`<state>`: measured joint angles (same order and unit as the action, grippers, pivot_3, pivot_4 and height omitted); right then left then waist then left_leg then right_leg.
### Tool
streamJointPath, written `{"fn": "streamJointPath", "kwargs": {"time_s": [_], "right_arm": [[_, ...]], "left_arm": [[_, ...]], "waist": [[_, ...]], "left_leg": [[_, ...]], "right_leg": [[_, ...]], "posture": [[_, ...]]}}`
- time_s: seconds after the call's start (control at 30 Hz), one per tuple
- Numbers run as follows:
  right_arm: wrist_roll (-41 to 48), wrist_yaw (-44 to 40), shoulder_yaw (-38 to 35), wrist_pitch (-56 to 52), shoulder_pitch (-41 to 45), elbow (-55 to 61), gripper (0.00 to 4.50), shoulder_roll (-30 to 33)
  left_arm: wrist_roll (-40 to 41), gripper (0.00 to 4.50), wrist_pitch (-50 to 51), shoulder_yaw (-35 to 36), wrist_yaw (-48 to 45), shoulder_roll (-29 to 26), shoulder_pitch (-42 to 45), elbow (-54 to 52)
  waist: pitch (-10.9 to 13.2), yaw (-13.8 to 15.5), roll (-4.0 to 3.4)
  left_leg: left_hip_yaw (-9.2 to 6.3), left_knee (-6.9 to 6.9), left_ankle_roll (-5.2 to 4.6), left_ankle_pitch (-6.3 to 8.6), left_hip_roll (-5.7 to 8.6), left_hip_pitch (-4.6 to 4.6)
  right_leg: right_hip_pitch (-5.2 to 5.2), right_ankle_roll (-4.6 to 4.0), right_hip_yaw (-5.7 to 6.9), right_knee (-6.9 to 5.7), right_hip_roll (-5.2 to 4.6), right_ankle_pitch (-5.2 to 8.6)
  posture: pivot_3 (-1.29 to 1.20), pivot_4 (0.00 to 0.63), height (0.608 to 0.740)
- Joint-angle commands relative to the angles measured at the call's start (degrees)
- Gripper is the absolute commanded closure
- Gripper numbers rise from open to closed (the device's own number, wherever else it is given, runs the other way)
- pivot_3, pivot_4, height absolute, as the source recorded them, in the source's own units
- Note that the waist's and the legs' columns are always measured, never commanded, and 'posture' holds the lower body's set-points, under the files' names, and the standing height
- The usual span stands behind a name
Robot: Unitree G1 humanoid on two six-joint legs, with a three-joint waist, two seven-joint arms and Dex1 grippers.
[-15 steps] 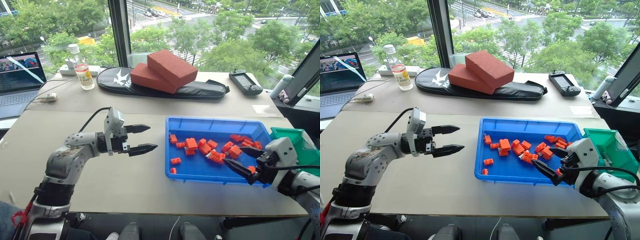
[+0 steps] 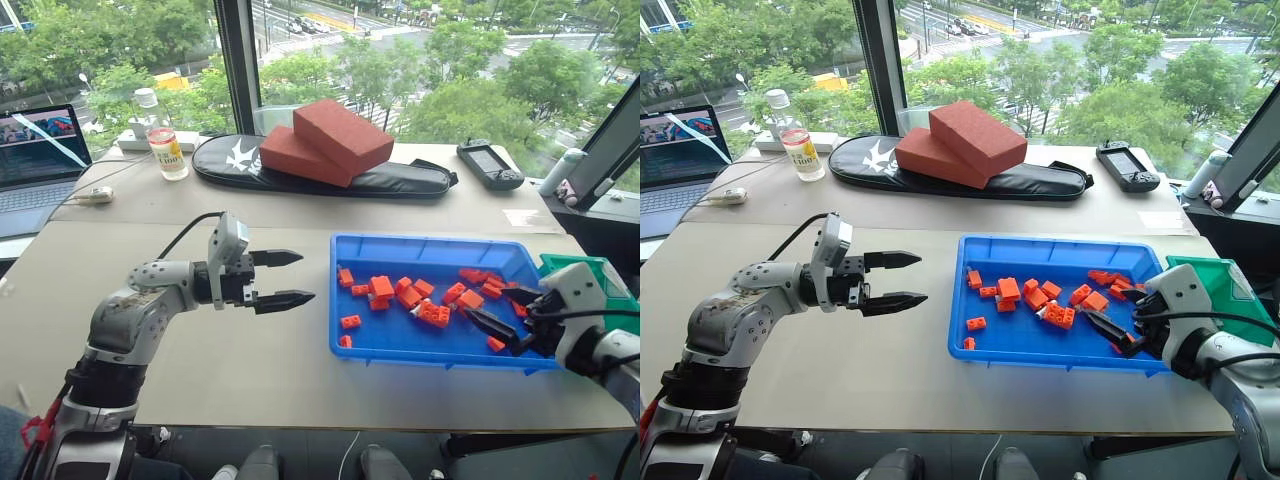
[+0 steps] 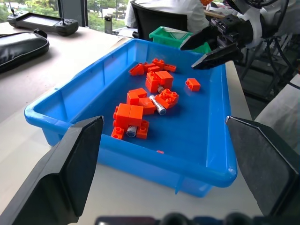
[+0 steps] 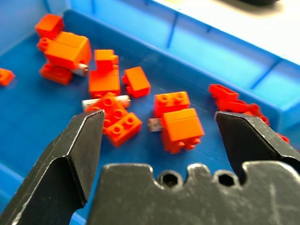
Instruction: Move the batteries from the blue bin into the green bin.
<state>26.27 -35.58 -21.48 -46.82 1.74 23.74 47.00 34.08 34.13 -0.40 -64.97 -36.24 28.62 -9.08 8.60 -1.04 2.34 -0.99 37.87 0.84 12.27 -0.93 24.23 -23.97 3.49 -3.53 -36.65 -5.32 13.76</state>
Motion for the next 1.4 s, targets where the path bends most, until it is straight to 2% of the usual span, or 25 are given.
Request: {"fn": "streamJointPath", "kwargs": {"time_s": [0.03, 0.17, 0.37, 0.77, 0.8, 0.83, 1.07, 1.27, 1.4], "right_arm": [[-2.7, -0.6, 5.8, -0.3, 5.3, -5.4, 0.10, 2.2], [-4.2, -1.4, 10.2, -0.2, 11.3, -12.0, 0.10, 2.6], [-6.5, -3.9, 13.7, 1.4, 14.5, -18.4, 0.10, 3.8], [-7.1, -6.5, 15.1, 1.6, 16.8, -20.7, 0.10, 3.6], [-7.3, -6.4, 15.1, 1.7, 17.1, -21.0, 0.60, 3.4], [-7.4, -6.4, 15.2, 1.8, 17.3, -21.1, 0.75, 3.4], [-7.7, -6.9, 15.1, 1.9, 17.4, -21.1, 3.03, 3.5], [-7.5, -6.6, 14.1, 1.0, 17.3, -19.1, 3.05, 3.8], [-6.0, -7.0, 10.9, -2.2, 16.2, -13.1, 3.05, 6.7]], "left_arm": [[1.2, 0.00, 0.6, 0.1, -0.2, -0.3, 0.4, -2.2], [1.4, 0.00, 1.0, 0.2, 0.3, -0.1, 0.2, -3.0], [1.4, 0.00, 0.9, 0.8, 1.5, 0.2, -0.2, -3.7], [1.6, 0.00, 0.6, 0.7, 2.8, -0.3, -1.5, -4.6], [1.6, 0.00, 0.6, 0.7, 2.8, -0.3, -1.4, -4.6], [1.7, 0.00, 0.7, 0.7, 2.9, -0.3, -1.3, -4.6], [2.2, 0.00, 0.7, 0.9, 3.1, -0.5, -1.6, -5.2], [2.2, 0.00, 0.7, 0.9, 3.2, -0.4, -1.8, -5.3], [2.1, 0.00, 0.6, 1.0, 3.1, -0.7, -1.8, -5.1]], "waist": [[0.0, 0.0, 0.00], [0.0, 0.0, 0.00], [0.0, 0.2, 0.00], [0.0, 0.0, 0.00], [0.0, 0.0, 0.00], [0.0, 0.1, 0.00], [0.0, 0.1, 0.00], [0.0, 0.1, 0.00], [0.0, 0.1, -0.03]], "left_leg": [[0.00, 0.00, 0.00, 0.00, 0.00, 0.00], [0.05, 0.00, 0.00, 0.00, 0.00, 0.01], [0.08, 0.00, 0.00, 0.00, 0.00, 0.03], [0.09, 0.00, -0.01, 0.00, -0.02, 0.02], [0.09, 0.00, -0.01, 0.00, -0.02, 0.02], [0.10, 0.00, -0.01, 0.00, -0.02, 0.02], [0.10, 0.00, -0.01, 0.00, -0.02, 0.02], [0.10, 0.00, -0.01, 0.00, -0.02, 0.02], [0.10, 0.00, -0.01, 0.00, -0.02, 0.03]], "right_leg": [[0.00, 0.00, 0.00, -0.01, 0.00, 0.00], [-0.04, 0.00, -0.05, -0.01, 0.00, 0.00], [-0.04, 0.01, -0.05, 0.01, -0.02, 0.00], [-0.07, 0.01, -0.08, -0.03, 0.01, 0.00], [-0.07, 0.01, -0.08, -0.03, 0.00, 0.00], [-0.07, 0.01, -0.08, -0.02, 0.00, 0.00], [-0.07, 0.01, -0.09, -0.02, 0.00, 0.00], [-0.08, 0.01, -0.08, -0.03, 0.00, 0.00], [-0.10, 0.01, -0.09, -0.04, 0.00, 0.00]], "posture": [[0.00, 0.150, 0.740], [0.00, 0.150, 0.740], [0.00, 0.150, 0.740], [0.00, 0.150, 0.740], [0.00, 0.150, 0.740], [0.00, 0.150, 0.740], [0.00, 0.150, 0.740], [0.00, 0.150, 0.740], [0.00, 0.150, 0.740]]}}
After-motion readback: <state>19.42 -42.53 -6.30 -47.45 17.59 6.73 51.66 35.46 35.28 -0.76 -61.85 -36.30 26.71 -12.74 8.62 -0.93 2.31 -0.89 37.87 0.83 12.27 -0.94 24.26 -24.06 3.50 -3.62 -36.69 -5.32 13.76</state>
